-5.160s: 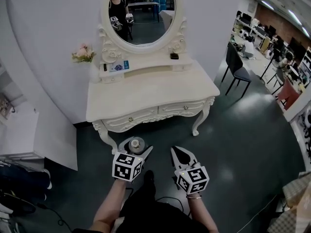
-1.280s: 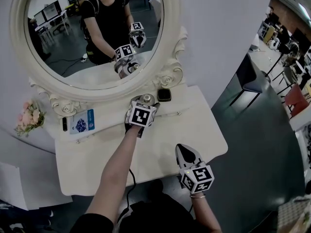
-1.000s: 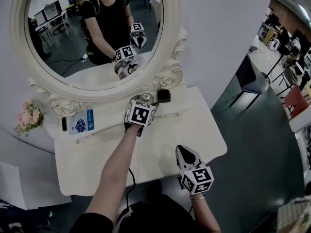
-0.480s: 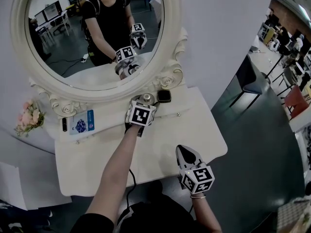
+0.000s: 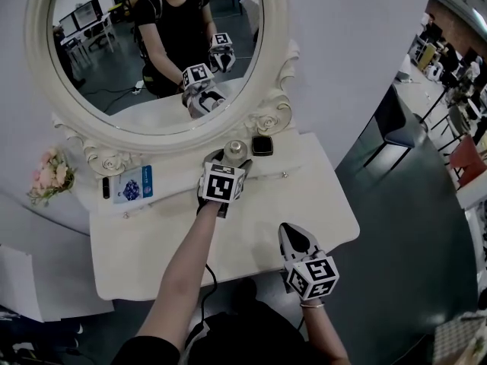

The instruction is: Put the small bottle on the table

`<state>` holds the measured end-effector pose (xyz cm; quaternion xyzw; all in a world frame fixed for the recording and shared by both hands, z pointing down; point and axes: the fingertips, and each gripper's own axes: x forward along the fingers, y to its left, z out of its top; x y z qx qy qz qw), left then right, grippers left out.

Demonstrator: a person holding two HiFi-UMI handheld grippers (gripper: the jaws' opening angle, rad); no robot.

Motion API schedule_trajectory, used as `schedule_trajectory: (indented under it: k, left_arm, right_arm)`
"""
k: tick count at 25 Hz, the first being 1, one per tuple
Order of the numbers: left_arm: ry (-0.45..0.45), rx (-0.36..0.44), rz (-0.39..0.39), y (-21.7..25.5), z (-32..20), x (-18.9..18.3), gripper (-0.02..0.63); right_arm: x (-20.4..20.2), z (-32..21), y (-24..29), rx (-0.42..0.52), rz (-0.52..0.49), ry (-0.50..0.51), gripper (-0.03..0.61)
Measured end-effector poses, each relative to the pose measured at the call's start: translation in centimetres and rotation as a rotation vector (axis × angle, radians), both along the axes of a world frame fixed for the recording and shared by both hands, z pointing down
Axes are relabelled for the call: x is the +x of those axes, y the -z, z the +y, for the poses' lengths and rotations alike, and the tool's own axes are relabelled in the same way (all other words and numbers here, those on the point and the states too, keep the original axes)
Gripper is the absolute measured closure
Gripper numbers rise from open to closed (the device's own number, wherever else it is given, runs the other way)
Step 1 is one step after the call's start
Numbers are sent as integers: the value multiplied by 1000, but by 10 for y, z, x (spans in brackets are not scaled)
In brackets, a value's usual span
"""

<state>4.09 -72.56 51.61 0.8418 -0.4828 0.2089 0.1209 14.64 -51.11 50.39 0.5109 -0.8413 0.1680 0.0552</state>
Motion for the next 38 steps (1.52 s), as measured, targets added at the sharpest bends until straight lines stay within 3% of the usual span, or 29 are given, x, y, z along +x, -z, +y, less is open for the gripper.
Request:
schedule_trajectory:
  k: [19, 38]
  left_arm:
    - [73, 49, 83, 11, 116, -55, 433]
    - [88, 68, 122, 23, 179, -81, 541]
  right_arm:
    - [-30, 6, 14, 41, 2, 59, 574]
    - [-48, 7, 18, 53, 13, 81, 574]
